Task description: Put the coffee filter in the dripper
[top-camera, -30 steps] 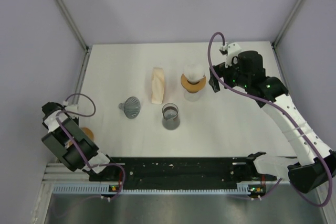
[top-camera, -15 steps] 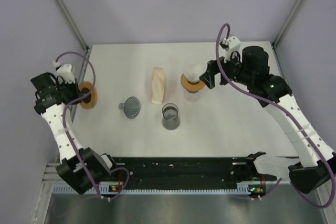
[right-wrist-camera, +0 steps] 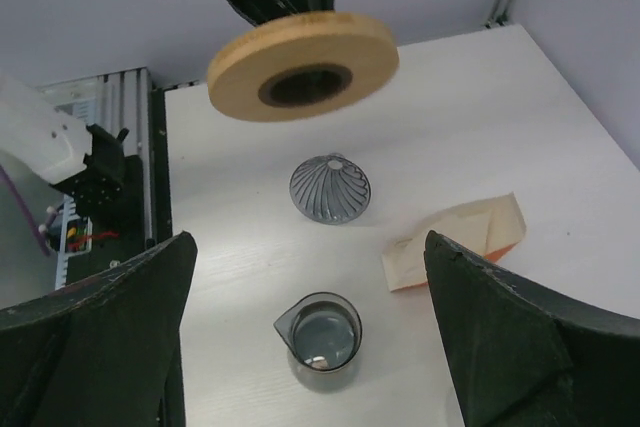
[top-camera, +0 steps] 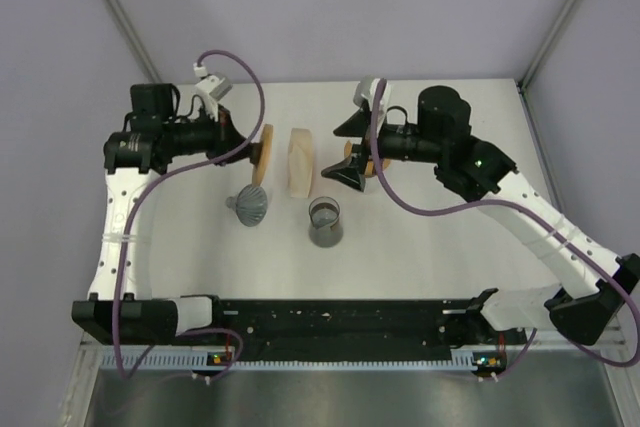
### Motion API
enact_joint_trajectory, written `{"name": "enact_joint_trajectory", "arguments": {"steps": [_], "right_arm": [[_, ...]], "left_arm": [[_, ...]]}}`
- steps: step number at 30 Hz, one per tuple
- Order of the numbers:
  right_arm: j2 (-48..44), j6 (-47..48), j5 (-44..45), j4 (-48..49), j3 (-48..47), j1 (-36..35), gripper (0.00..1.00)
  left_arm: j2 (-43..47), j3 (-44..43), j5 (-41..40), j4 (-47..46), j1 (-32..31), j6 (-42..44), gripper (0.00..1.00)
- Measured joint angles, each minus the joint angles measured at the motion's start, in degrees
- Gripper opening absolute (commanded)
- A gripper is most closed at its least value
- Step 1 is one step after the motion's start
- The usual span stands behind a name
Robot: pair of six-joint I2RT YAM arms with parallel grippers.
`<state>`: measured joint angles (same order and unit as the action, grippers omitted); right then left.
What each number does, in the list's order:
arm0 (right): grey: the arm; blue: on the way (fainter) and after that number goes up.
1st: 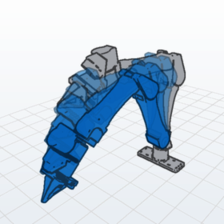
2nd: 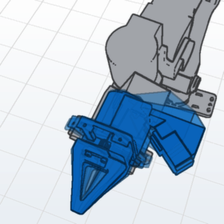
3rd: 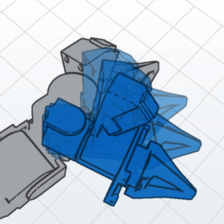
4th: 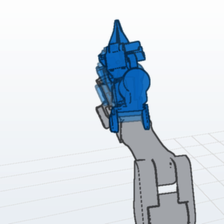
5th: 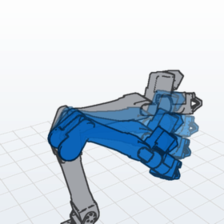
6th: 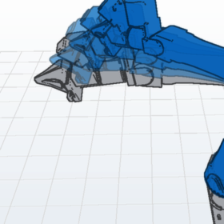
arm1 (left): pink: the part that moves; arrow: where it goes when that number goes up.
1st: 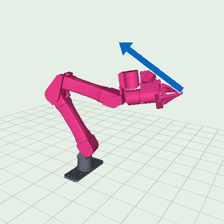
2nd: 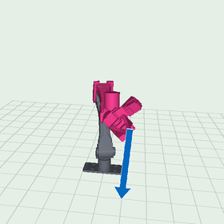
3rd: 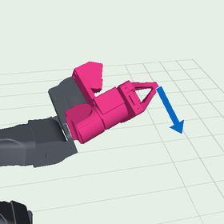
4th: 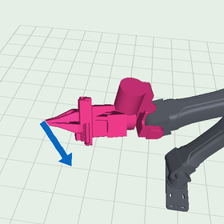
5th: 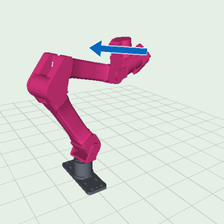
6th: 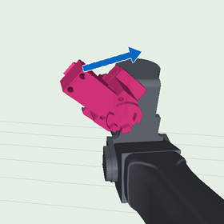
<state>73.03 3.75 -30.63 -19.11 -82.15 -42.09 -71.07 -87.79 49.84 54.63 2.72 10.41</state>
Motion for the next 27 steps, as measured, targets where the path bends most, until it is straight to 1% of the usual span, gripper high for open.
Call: {"name": "enact_joint_trajectory", "arguments": {"steps": [2, 4, 8, 11, 14, 17, 18, 19, 22, 23, 25, 27], "right_arm": [[-0.02, 3.87, -4.31, 0.57, 0.17, -0.09, 0.96], [-0.11, 7.78, -8.26, 0.83, 0.61, -0.11, 0.91], [-0.22, 13.86, -13.16, -0.59, 0.9, -0.13, 0.88], [-0.26, 17.05, -17.79, -2.86, 0.83, -0.13, 0.82], [-0.11, 18.1, -21.9, -4.55, 0.68, -0.28, 0.72], [1.01, 18.29, -24.13, -5.62, -0.15, -0.7, 0.57], [1.57, 18.32, -24.74, -5.95, -0.55, -0.9, 0.53], [2.14, 18.29, -25.35, -6.23, -0.92, -0.98, 0.51], [2.62, 18.23, -27.26, -7.37, -1.2, -1.4, 0.51], [2.62, 18.25, -27.91, -7.52, -1.2, -1.6, 0.49], [2.62, 18.25, -28.72, -7.52, -1.27, -2.12, 0.4], [2.93, 18.34, -29.05, -7.56, -1.46, -2.29, 0.36]], "left_arm": [[-2.01, -1.29, 3.23, 2.97, -4.02, 0.81, 0.0], [-3.61, -2.45, 6.16, 6.54, -8.2, 2.8, 0.0], [-4.52, -4.85, 10.99, 13.25, -14.91, 8.13, 0.0], [-4.46, -6.62, 13.6, 16.48, -18.16, 11.19, 0.0], [-4.44, -7.15, 14.95, 17.94, -21.38, 13.0, 0.0], [-4.48, -7.15, 15.08, 18.71, -23.91, 13.79, 0.0], [-4.48, -7.15, 15.1, 18.88, -24.41, 13.81, 0.0], [-4.48, -7.15, 15.1, 19.02, -24.9, 13.79, 0.0], [-4.57, -7.15, 15.06, 19.06, -25.11, 13.73, 0.0], [-4.63, -7.15, 15.06, 19.06, -25.11, 13.7, 0.0], [-4.85, -7.15, 15.26, 19.39, -25.14, 13.55, 0.0], [-5.01, -7.15, 15.32, 19.98, -25.27, 13.49, 0.0]]}}
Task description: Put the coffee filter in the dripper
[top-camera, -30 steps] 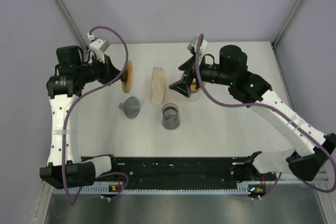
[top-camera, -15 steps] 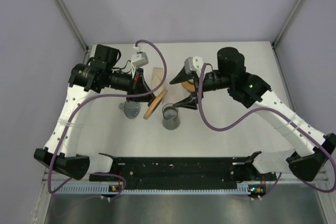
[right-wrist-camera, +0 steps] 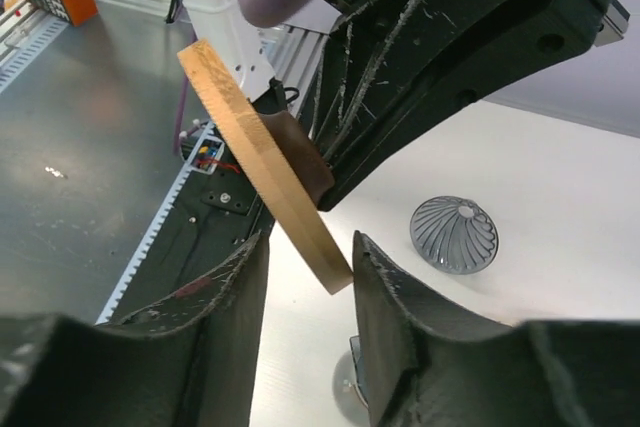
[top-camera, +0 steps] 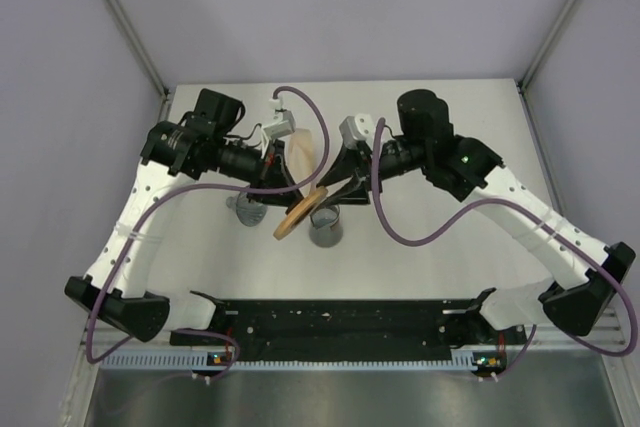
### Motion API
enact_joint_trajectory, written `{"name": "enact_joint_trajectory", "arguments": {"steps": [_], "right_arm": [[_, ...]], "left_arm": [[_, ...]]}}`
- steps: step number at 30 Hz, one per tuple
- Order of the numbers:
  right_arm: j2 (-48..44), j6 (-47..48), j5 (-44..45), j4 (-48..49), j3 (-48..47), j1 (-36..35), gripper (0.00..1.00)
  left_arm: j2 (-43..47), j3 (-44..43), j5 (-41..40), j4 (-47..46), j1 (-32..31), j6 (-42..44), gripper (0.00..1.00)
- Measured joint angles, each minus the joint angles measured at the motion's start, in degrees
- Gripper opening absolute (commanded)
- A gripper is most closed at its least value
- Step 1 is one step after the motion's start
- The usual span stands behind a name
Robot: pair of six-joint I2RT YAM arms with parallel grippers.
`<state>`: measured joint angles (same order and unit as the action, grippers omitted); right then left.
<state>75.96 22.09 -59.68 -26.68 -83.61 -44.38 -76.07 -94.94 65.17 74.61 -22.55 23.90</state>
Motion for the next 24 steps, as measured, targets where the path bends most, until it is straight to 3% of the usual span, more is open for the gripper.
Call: {"name": "enact_joint_trajectory", "arguments": {"steps": [3, 7, 11, 12, 15, 18, 24], "right_arm": [[0.96, -0.17, -0.17, -0.04, -0.61, -0.13, 0.29], [3.02, -0.87, -0.81, -0.44, -2.1, -0.96, 0.0], [3.63, -1.29, -1.09, -1.03, -2.6, -1.29, 0.0], [3.61, -1.57, -0.72, -1.11, -2.64, -1.4, 0.0], [3.58, -2.25, 0.68, -1.6, -2.67, -1.64, 0.0], [3.17, -4.15, 2.29, -2.27, -2.78, -1.7, 0.0], [2.8, -13.51, 8.96, -2.95, -2.16, 0.09, 0.0]], "left_arm": [[-0.2, 0.0, 0.17, 0.74, -0.11, -0.02, 0.0], [-0.72, 0.0, -0.33, 1.7, -0.04, -0.11, 0.0], [-1.05, 0.0, -0.2, 3.32, 0.28, -0.28, 0.0], [-1.05, 0.0, -0.26, 3.39, 0.28, -0.26, 0.08], [-0.98, 0.02, -1.4, 3.06, 0.35, -0.68, 0.46], [-0.37, 1.01, -5.07, 0.07, 1.57, -3.06, 0.69], [0.74, 3.26, -10.19, -9.6, 10.36, -11.69, 0.76]]}}
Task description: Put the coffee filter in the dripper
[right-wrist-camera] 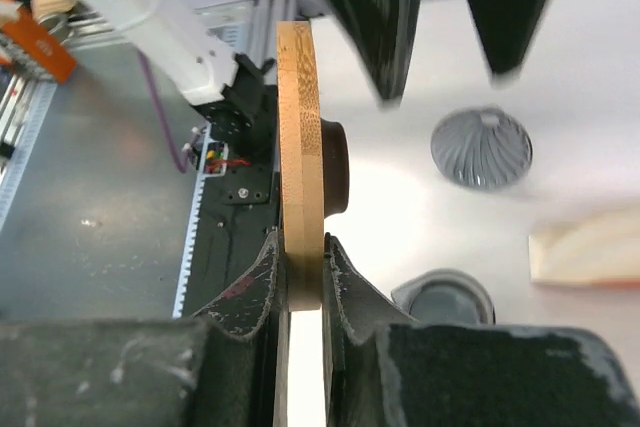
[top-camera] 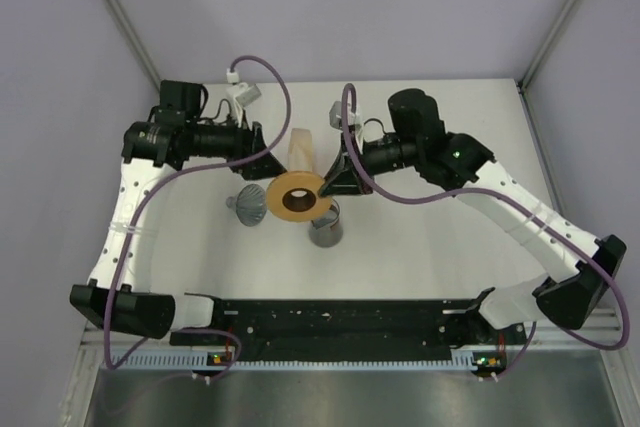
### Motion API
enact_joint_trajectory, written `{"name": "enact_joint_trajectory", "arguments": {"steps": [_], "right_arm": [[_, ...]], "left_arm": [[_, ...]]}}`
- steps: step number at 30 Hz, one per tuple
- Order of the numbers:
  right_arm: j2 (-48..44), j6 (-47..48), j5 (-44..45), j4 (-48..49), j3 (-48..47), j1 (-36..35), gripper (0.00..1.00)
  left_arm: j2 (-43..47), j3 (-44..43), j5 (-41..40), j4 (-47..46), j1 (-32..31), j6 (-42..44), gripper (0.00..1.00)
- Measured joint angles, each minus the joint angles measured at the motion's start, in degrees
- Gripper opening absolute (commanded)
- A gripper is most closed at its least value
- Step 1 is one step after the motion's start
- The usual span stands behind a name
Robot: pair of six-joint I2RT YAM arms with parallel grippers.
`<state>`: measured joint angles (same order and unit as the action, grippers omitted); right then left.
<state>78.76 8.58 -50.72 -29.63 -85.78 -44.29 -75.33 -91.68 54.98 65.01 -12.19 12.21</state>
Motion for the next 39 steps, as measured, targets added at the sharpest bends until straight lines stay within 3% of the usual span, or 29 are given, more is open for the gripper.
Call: {"name": "enact_joint_trajectory", "arguments": {"steps": [4, 8, 11, 17, 21, 24, 34, 39], "right_arm": [[0.07, -6.84, 5.75, -0.68, 3.28, 2.16, 0.0], [0.07, -12.7, 8.63, 0.15, 7.02, 3.96, 0.0], [0.2, -16.9, 9.25, 1.7, 9.38, 5.27, 0.0], [1.75, -20.83, 8.59, 5.14, 10.05, 6.23, 0.0], [2.69, -21.9, 7.04, 6.25, 10.05, 6.23, 0.0], [2.86, -22.16, 6.49, 6.51, 10.05, 6.23, 0.0], [3.17, -21.0, 5.46, 4.31, 10.14, 7.41, 0.0], [3.19, -19.58, 3.78, 3.76, 10.38, 8.15, 0.0]], "left_arm": [[-1.29, 0.0, -0.46, -5.35, 9.05, -4.28, 0.78], [-1.7, 0.46, -0.15, -8.59, 10.62, -6.08, 0.85], [-0.81, 2.14, -1.03, -11.08, 8.83, -6.25, 0.87], [0.94, 6.8, -9.2, -12.35, -2.45, -1.95, 0.88], [0.7, 8.92, -13.11, -12.44, -3.06, 0.81, 0.87], [-0.09, 9.22, -12.98, -12.35, -2.93, 2.03, 0.74], [-5.11, 9.2, 2.71, -5.25, -2.67, 7.85, 0.0], [-5.25, 9.42, 5.44, -3.78, -2.47, 8.07, 0.0]]}}
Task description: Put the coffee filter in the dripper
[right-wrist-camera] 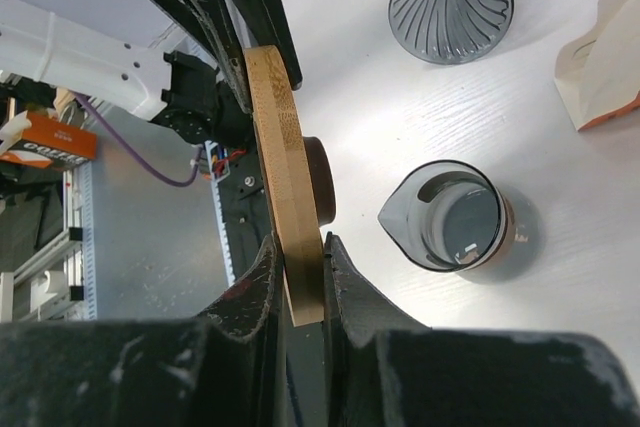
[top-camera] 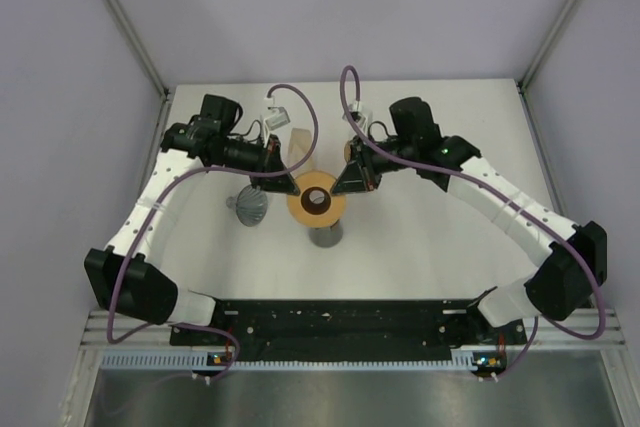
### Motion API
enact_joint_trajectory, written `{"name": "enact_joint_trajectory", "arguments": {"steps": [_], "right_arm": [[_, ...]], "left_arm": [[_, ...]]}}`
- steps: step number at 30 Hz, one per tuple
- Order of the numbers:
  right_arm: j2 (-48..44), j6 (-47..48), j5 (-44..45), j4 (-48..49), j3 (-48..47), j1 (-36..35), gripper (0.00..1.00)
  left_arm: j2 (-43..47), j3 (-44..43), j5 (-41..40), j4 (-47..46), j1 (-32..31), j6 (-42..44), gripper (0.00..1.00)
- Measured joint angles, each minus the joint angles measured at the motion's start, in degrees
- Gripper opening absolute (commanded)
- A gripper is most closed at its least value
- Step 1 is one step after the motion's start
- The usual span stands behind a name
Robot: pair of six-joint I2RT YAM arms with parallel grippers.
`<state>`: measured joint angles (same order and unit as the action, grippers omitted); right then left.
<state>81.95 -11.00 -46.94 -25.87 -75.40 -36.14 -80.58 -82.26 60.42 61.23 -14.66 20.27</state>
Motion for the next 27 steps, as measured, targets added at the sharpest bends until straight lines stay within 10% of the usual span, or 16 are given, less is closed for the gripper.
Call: {"name": "enact_joint_trajectory", "arguments": {"steps": [2, 5, 14, 27], "right_arm": [[0.2, -0.09, 0.7, -0.48, -0.02, -0.02, 0.01], [0.85, -0.22, 2.23, -0.98, -0.04, -0.11, 0.3], [2.51, -0.07, 21.07, -2.12, -1.92, -4.13, 0.75], [4.22, 7.48, 39.74, -3.15, -4.26, -11.76, 0.67]], "left_arm": [[-0.07, 0.7, -0.37, -0.61, 0.0, -1.68, 0.0], [-0.85, 1.14, -1.55, -1.18, 0.0, -4.37, 0.0], [-2.29, 4.33, -2.1, -6.05, -0.31, -18.6, 0.0], [-2.29, 8.81, 3.43, -14.75, 4.37, -31.15, 0.0]]}}
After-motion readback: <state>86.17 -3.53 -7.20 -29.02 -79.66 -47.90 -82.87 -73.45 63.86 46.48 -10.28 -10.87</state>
